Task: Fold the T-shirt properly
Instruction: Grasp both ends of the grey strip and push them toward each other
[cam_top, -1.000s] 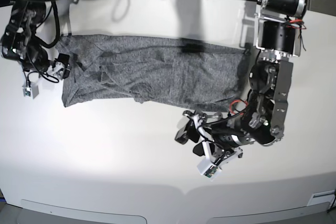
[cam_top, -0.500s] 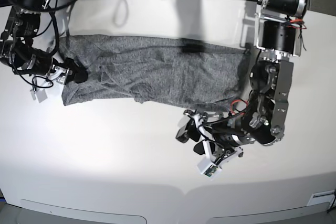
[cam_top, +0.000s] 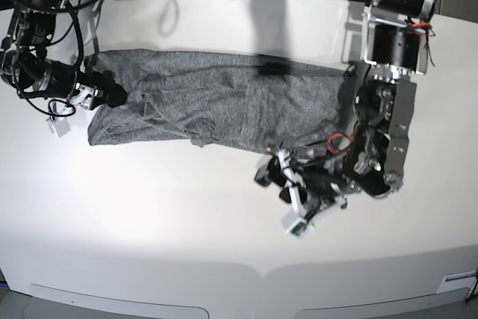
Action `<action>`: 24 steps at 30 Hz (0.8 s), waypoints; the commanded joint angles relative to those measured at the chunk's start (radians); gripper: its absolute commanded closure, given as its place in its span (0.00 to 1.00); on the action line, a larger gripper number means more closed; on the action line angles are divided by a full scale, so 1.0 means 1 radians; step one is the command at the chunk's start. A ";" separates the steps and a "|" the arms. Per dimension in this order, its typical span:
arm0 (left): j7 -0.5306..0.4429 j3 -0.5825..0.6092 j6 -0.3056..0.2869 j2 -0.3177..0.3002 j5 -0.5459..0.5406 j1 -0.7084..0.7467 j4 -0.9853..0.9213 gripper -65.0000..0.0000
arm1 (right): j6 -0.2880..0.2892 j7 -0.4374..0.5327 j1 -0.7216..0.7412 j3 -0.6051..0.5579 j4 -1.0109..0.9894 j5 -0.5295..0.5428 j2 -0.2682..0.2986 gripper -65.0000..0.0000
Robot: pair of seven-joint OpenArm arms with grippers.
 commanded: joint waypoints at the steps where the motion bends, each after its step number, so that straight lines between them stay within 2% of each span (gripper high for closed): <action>1: -0.014 -0.004 -0.004 -0.003 -0.011 0.000 0.019 0.47 | 0.001 -0.015 0.006 -0.016 0.007 -0.005 0.003 0.50; 8: -0.021 -0.004 -0.001 -0.062 0.022 0.131 0.019 0.47 | 0.001 -0.004 0.009 -0.157 0.007 -0.006 -0.014 0.51; 10: -0.032 -0.004 -0.001 -0.093 0.021 0.162 0.019 0.47 | 0.001 0.010 0.014 -0.188 0.007 -0.006 -0.015 0.63; 13: -0.062 -0.004 0.000 -0.134 0.021 0.198 0.019 0.47 | 0.001 0.009 0.037 -0.207 0.007 0.005 -0.015 0.94; 14: -0.064 -0.004 0.000 -0.140 0.019 0.203 0.018 0.47 | 0.001 0.005 0.048 -0.207 0.008 0.027 -0.015 1.00; 19: -0.074 -0.004 0.002 -0.146 0.019 0.211 0.019 0.47 | 0.001 -0.072 0.104 -0.207 0.040 0.225 -0.032 1.00; 24: -0.112 -0.004 0.025 -0.146 0.019 0.211 0.018 0.47 | 0.001 -0.071 0.114 -0.208 0.153 0.286 -0.058 1.00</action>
